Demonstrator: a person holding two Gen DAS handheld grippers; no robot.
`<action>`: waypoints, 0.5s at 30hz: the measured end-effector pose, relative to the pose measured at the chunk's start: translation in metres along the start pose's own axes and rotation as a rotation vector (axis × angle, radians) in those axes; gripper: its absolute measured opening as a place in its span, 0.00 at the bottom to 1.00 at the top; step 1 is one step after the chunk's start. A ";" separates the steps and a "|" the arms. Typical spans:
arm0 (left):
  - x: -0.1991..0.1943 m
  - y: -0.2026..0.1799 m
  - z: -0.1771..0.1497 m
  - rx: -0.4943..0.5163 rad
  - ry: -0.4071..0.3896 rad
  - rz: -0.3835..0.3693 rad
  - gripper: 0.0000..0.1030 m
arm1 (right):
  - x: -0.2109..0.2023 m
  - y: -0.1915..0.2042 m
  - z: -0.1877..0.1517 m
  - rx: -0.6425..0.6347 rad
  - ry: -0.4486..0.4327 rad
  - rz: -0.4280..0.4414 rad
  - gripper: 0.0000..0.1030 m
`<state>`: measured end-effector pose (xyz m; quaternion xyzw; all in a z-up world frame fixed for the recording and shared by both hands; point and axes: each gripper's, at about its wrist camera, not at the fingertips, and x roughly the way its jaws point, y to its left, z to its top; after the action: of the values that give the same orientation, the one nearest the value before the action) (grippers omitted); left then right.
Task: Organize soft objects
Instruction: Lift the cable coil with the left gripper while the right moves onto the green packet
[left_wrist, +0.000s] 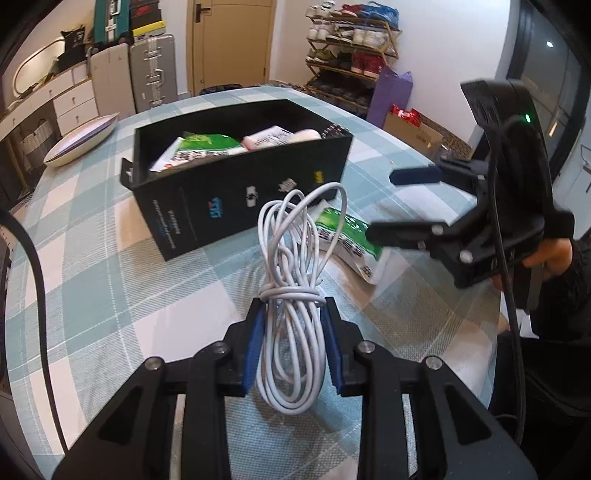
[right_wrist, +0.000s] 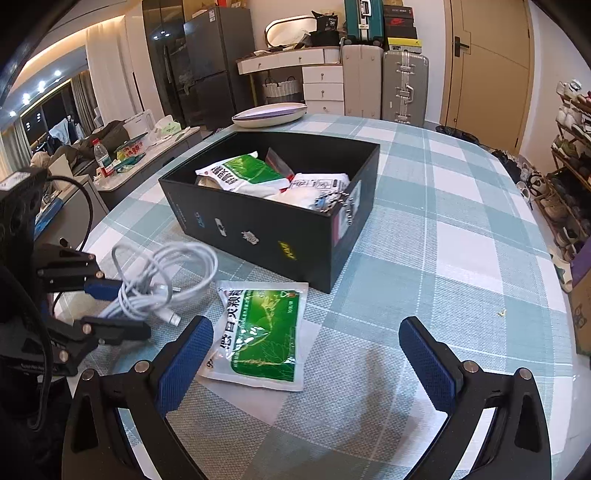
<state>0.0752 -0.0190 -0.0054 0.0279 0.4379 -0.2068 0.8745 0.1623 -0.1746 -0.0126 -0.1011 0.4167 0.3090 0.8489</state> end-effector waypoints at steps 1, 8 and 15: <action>-0.002 0.002 0.000 -0.009 -0.007 0.003 0.28 | 0.002 0.002 0.000 -0.003 0.006 0.002 0.99; -0.013 0.014 0.002 -0.034 -0.040 0.026 0.28 | 0.022 0.015 -0.002 -0.006 0.061 -0.003 0.99; -0.018 0.022 0.005 -0.047 -0.057 0.047 0.28 | 0.031 0.018 -0.003 0.026 0.088 -0.041 0.99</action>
<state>0.0776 0.0057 0.0090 0.0115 0.4166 -0.1765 0.8917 0.1640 -0.1484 -0.0365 -0.1121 0.4553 0.2814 0.8372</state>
